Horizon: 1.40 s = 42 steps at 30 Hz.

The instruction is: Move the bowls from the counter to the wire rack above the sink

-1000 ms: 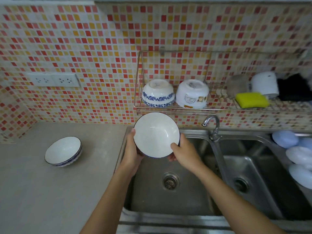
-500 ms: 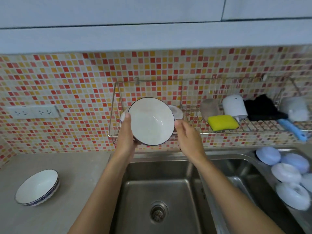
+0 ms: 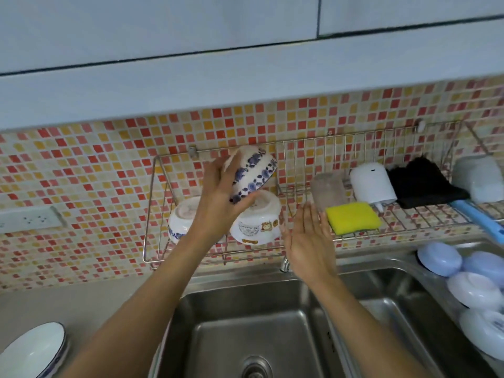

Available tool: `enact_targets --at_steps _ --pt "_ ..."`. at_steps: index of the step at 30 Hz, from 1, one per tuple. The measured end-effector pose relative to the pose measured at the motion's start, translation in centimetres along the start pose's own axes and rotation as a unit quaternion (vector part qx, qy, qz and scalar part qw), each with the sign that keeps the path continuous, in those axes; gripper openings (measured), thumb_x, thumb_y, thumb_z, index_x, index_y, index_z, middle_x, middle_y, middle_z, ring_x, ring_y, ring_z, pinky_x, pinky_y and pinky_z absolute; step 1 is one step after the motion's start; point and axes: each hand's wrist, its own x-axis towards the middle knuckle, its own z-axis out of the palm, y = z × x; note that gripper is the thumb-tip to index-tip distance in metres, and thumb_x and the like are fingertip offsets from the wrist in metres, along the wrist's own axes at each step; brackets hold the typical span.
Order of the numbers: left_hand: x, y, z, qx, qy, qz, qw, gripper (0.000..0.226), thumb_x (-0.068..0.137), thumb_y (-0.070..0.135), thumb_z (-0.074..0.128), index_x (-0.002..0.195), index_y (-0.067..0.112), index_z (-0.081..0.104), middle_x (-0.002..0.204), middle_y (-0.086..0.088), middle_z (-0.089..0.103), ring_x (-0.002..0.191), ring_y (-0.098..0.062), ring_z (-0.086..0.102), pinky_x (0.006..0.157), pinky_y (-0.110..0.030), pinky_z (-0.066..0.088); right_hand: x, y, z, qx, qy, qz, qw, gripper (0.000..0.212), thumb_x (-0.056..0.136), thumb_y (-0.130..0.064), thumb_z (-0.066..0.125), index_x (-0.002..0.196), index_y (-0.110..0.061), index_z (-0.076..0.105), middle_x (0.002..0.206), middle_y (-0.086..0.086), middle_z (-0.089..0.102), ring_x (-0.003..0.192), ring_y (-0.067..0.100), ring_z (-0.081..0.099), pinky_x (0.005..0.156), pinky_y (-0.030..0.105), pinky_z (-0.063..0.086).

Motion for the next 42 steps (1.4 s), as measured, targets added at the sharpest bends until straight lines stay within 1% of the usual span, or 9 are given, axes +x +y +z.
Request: enact_targets --at_steps 2,5,14,21,26,31,35,38,42 --pt "0.2 -1.1 1.1 0.094 -0.023 0.074 0.992 0.079 0.086 0.060 0.048 0.150 0.019 0.025 0.148 -0.015 0.026 0.138 -0.029 0.024 0.110 -0.054 0.034 -0.2 0.0 0.1 0.008 0.015 -0.002 1.000 0.069 0.103 -0.049 0.008 0.151 0.000 0.017 0.159 0.020 0.019 0.150 0.028 0.011 0.123 0.044 0.000" --pt "-0.1 -2.4 2.3 0.166 -0.054 0.145 0.974 0.076 0.087 0.055 0.049 0.148 0.013 0.029 0.143 -0.018 0.033 0.134 -0.033 0.028 0.107 -0.063 0.029 -0.3 0.0 0.3 0.011 0.025 -0.006 1.000 0.070 0.103 -0.049 0.007 0.151 0.001 0.017 0.159 0.021 0.018 0.150 0.030 0.012 0.123 0.046 0.005" --pt "-1.8 -4.3 4.9 0.199 -0.133 0.165 0.957 0.082 0.080 0.048 0.066 0.146 0.016 0.029 0.141 -0.020 0.042 0.132 -0.035 0.035 0.113 -0.058 0.024 -0.4 0.0 0.0 0.018 0.015 -0.013 1.000 0.079 0.098 -0.059 0.000 0.153 -0.003 0.010 0.162 0.015 0.011 0.151 0.023 0.004 0.123 0.044 0.000" --pt "-2.0 -4.6 5.8 0.158 -0.187 0.102 0.964 0.099 0.076 0.046 0.072 0.151 0.019 0.014 0.150 -0.011 0.033 0.139 -0.032 0.026 0.118 -0.050 0.021 -0.4 0.0 0.2 0.025 0.011 -0.011 1.000 0.079 0.098 -0.061 0.003 0.153 -0.005 0.013 0.161 0.014 0.016 0.151 0.024 0.010 0.123 0.044 0.003" --pt "-2.0 -4.9 5.9 0.164 -0.189 0.101 0.963 0.101 0.072 0.040 0.078 0.151 0.020 0.018 0.149 -0.007 0.033 0.138 -0.033 0.026 0.114 -0.051 0.029 -0.4 0.1 0.2 0.017 0.018 -0.012 1.000 0.079 0.099 -0.059 0.005 0.152 -0.003 0.018 0.160 0.016 0.021 0.150 0.025 0.014 0.123 0.045 0.004" --pt "-2.1 -4.8 5.8 0.146 -0.187 0.098 0.966 0.094 0.075 0.036 0.077 0.150 0.025 0.021 0.152 -0.003 0.031 0.141 -0.027 0.022 0.117 -0.044 0.020 -0.9 0.2 0.5 0.014 0.036 -0.027 0.999 0.068 0.103 -0.052 0.016 0.149 -0.004 0.030 0.157 0.014 0.031 0.148 0.023 0.024 0.123 0.041 0.005" --pt "-2.3 -5.0 5.7 0.114 -0.184 0.085 0.973 0.086 0.080 0.043 0.070 0.149 0.028 0.022 0.152 -0.002 0.032 0.141 -0.025 0.024 0.117 -0.047 0.026 -3.5 -0.1 1.1 0.035 0.055 -0.036 0.997 0.057 0.104 -0.039 0.021 0.147 -0.007 0.039 0.155 0.011 0.037 0.146 0.023 0.029 0.122 0.041 0.013" --pt "-2.7 -5.1 5.7 0.043 -0.157 0.011 0.987 0.074 0.086 0.054 0.057 0.148 0.033 0.023 0.155 0.002 0.023 0.143 -0.019 0.017 0.117 -0.042 0.025 -5.2 -0.2 1.6 0.057 0.055 -0.035 0.996 0.056 0.103 -0.035 0.021 0.150 -0.007 0.031 0.159 0.008 0.029 0.149 0.020 0.020 0.122 0.042 0.012" --pt "-2.7 -5.9 6.0 0.018 -0.143 -0.044 0.989 0.062 0.089 0.058 0.047 0.144 0.035 0.029 0.159 0.006 0.009 0.147 -0.022 0.008 0.116 -0.049 0.025 -5.1 -0.2 1.9 0.074 0.047 -0.021 0.996 0.055 0.103 -0.034 0.022 0.151 -0.008 0.031 0.159 0.007 0.028 0.149 0.019 0.018 0.123 0.042 0.015"
